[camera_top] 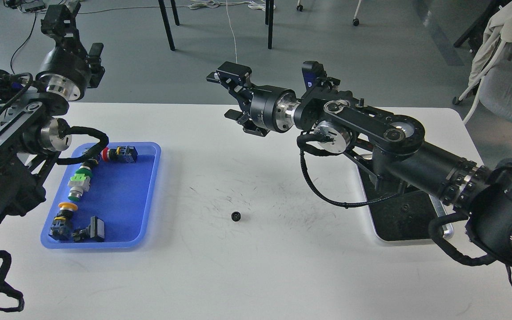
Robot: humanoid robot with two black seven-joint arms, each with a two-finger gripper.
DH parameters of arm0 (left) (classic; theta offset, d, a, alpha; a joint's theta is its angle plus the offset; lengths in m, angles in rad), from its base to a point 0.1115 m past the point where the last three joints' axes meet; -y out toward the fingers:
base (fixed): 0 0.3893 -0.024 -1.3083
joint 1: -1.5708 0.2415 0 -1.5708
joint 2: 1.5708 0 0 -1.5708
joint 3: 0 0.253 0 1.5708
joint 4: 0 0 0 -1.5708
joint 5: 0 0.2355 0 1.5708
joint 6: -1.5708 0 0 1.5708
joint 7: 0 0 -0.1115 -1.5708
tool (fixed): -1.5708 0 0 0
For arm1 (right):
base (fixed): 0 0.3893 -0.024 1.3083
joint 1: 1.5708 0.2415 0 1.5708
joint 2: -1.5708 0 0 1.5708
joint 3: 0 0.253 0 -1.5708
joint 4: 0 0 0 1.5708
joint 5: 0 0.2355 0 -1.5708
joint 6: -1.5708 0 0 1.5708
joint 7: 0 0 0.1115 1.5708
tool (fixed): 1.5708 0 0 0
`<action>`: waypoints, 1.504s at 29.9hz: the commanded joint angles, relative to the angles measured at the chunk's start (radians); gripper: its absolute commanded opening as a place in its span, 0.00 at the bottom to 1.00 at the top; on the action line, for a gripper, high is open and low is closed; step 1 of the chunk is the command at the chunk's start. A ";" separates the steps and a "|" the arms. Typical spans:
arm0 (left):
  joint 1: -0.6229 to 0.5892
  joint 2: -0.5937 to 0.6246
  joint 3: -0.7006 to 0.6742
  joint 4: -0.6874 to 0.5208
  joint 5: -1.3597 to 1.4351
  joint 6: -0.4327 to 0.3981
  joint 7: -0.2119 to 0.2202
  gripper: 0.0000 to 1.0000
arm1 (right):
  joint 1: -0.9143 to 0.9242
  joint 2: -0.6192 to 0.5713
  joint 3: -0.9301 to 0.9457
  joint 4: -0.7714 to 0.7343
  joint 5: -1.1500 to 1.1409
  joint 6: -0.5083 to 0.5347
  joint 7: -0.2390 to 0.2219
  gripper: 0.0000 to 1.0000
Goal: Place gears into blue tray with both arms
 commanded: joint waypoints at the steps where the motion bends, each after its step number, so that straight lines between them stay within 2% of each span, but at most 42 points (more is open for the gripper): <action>1: 0.002 0.003 0.001 -0.043 0.003 0.014 0.009 0.98 | -0.122 -0.155 0.204 0.087 0.060 0.093 -0.001 0.97; 5: 0.008 0.009 0.009 -0.098 0.035 0.031 0.017 0.98 | -0.280 -0.292 0.380 0.135 0.232 0.162 0.000 0.97; 7: 0.011 0.026 0.062 -0.127 0.059 0.031 0.017 0.98 | -0.369 -0.326 0.472 0.134 0.338 0.191 0.000 0.97; 11: 0.011 0.083 0.179 -0.189 0.082 0.031 0.014 0.98 | -0.542 -0.348 0.652 0.132 0.493 0.242 0.000 0.97; 14: 0.011 0.087 0.194 -0.206 0.082 0.033 0.014 0.98 | -0.670 -0.348 0.761 0.137 0.574 0.255 0.000 0.97; 21: 0.014 0.086 0.196 -0.206 0.107 0.033 0.012 0.98 | -0.851 -0.346 0.803 0.152 0.633 0.255 0.002 0.97; 27: 0.035 0.087 0.220 -0.221 0.153 0.033 0.012 0.98 | -0.883 -0.340 0.803 0.155 0.631 0.255 0.002 0.97; 33: 0.051 0.172 0.346 -0.393 0.380 0.045 0.014 0.98 | -0.876 -0.326 0.800 0.146 0.627 0.255 0.002 0.97; 36: 0.081 0.209 0.432 -0.502 0.560 0.090 0.012 0.98 | -0.868 -0.321 0.786 0.131 0.625 0.255 0.003 0.97; 39: 0.120 0.229 0.475 -0.601 0.737 0.093 0.011 0.98 | -0.866 -0.315 0.786 0.124 0.625 0.255 0.003 0.97; 45: 0.181 0.177 0.524 -0.622 1.188 0.094 0.012 0.98 | -0.856 -0.297 0.784 0.112 0.625 0.255 0.002 0.97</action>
